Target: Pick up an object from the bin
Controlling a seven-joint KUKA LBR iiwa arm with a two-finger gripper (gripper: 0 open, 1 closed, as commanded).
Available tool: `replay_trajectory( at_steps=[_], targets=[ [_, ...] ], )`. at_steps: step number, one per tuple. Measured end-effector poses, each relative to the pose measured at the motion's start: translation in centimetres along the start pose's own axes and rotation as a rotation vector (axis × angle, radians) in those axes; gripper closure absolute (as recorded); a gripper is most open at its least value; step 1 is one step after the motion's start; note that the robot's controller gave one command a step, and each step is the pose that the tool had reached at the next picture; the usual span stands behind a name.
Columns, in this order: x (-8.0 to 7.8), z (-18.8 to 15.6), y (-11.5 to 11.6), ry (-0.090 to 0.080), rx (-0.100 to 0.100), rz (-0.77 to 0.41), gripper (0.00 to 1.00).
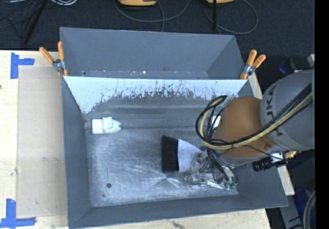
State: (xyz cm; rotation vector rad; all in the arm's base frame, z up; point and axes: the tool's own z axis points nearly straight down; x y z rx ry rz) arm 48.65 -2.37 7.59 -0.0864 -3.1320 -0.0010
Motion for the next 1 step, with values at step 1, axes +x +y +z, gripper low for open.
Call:
replay_trajectory(
  at_steps=[1],
  targets=[
    [0.00, 0.00, 0.01, 0.000, 0.000, 0.000, 1.00]
  ],
)
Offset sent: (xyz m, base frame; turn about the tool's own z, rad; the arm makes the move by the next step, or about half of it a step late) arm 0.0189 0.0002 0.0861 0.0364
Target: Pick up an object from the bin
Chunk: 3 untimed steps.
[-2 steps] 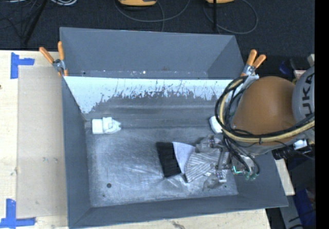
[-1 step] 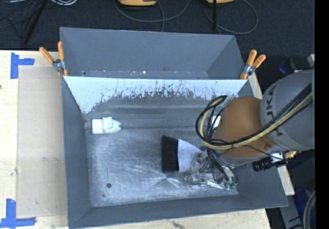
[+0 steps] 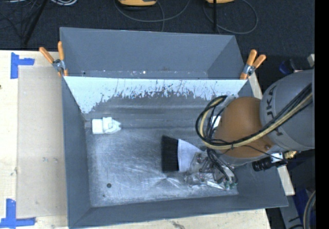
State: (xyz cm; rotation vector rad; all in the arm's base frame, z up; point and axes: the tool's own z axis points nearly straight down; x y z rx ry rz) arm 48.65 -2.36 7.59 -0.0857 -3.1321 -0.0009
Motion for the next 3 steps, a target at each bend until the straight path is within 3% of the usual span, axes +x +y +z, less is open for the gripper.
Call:
replay_trajectory(
  at_steps=[2, 3],
  targets=[
    [-0.9, -9.8, 1.1, -0.004, 0.001, -0.023, 1.00],
    [-0.1, -12.0, 2.2, -0.010, 0.000, -0.008, 1.00]
  ],
)
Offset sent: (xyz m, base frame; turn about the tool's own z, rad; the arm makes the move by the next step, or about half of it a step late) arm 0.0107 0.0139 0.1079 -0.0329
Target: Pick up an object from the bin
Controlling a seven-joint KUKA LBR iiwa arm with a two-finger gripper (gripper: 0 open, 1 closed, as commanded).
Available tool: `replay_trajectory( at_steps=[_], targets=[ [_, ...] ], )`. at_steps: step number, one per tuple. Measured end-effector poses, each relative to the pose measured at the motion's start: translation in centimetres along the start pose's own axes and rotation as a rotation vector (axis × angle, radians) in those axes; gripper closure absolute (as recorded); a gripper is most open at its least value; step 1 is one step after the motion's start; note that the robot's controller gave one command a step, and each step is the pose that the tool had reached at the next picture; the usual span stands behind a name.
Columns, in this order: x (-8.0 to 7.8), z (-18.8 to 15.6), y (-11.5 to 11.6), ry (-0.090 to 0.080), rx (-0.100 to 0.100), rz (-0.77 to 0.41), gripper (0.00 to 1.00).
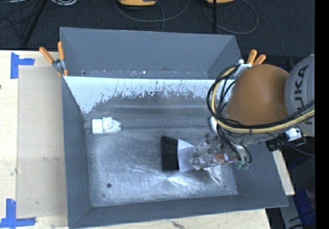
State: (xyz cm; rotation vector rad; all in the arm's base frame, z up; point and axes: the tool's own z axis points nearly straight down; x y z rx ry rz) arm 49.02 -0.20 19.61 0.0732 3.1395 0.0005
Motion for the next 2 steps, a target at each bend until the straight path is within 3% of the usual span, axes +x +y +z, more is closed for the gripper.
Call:
replay_trajectory(
  at_steps=[1, 2],
  targets=[
    [0.0, 0.0, 0.1, 0.002, -0.001, -0.001, 1.00],
    [0.4, -3.7, -0.1, -0.001, 0.000, -0.113, 1.00]
  ],
)
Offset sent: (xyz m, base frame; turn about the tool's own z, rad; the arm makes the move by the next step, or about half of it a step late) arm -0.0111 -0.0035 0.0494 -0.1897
